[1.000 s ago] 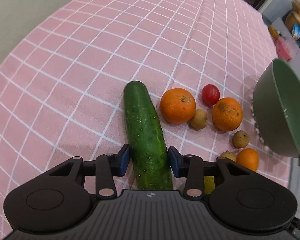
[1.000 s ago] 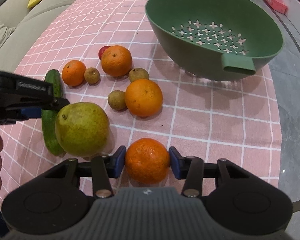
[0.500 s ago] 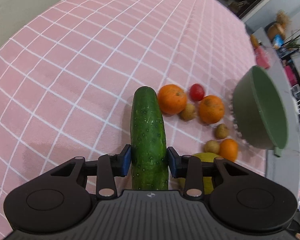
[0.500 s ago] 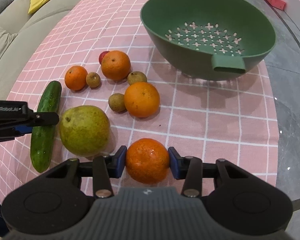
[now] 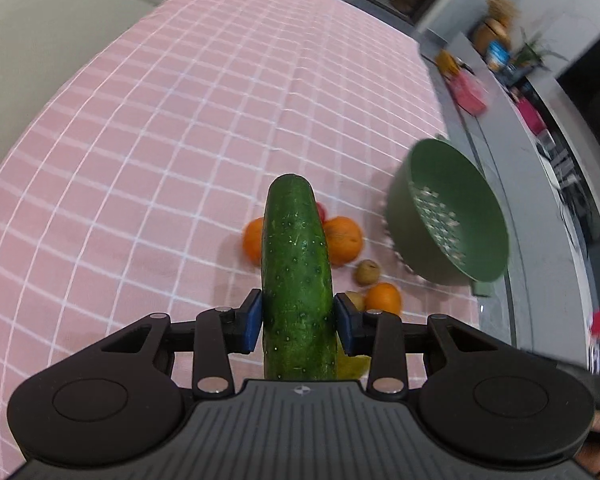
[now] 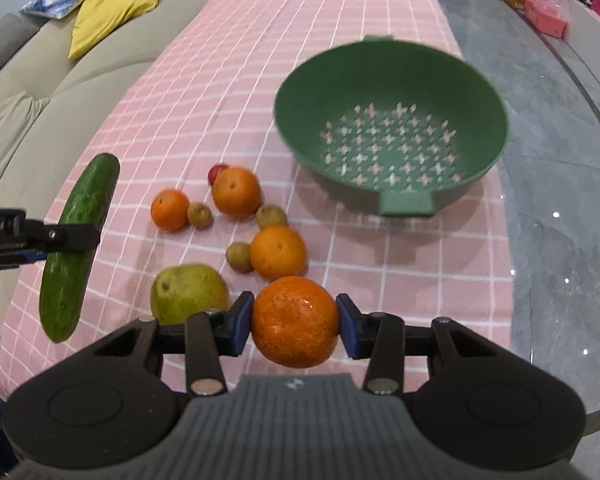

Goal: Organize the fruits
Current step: 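Carry the cucumber in the left tool and orange in the right tool over the green colander, then open both tools to drop the cucumber and orange into the colander, then grasp a small brown kiwi with the left tool while the right tool grasps another orange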

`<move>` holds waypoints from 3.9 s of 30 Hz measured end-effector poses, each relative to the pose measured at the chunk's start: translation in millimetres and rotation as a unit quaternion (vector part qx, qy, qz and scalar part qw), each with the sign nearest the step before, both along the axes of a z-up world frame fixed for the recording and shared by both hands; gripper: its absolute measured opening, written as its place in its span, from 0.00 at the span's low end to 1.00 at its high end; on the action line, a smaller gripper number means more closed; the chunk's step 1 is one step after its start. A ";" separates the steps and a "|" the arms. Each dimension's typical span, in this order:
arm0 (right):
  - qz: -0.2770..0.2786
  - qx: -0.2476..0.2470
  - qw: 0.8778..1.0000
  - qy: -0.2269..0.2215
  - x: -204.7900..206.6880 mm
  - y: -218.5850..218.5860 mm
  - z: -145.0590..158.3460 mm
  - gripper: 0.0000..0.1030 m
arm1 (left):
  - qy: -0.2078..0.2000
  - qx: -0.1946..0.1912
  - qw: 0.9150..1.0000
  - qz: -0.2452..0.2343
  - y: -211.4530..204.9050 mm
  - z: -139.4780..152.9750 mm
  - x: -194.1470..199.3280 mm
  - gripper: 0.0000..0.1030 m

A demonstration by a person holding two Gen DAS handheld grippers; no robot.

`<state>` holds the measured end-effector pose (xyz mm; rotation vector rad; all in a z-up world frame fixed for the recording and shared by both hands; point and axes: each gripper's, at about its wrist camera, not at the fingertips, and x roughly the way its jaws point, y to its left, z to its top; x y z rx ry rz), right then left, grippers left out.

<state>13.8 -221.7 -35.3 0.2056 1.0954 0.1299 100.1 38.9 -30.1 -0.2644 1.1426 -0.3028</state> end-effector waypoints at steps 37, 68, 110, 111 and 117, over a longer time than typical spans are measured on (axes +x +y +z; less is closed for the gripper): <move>-0.017 -0.032 0.999 -0.028 125.6 -88.0 0.0 0.40 | -0.064 0.085 0.958 -0.266 -209.3 -15.6 113.3 0.41; 0.031 -0.092 0.995 -0.006 123.3 -77.3 -7.4 0.54 | -0.055 0.093 0.964 -0.242 -198.0 -4.1 110.9 0.62; 0.002 0.008 1.000 -0.010 -23.1 -16.4 11.4 0.51 | -0.024 0.038 0.996 -0.076 -27.2 -24.9 -83.6 0.67; 0.002 0.007 1.000 -0.009 -20.2 -16.1 11.4 0.51 | -0.022 0.039 0.996 -0.076 -26.9 -27.3 -81.6 0.67; -0.006 0.015 1.000 -0.004 -3.0 -10.6 3.0 0.51 | -0.017 0.026 0.998 -0.048 -10.4 -32.3 -64.2 0.67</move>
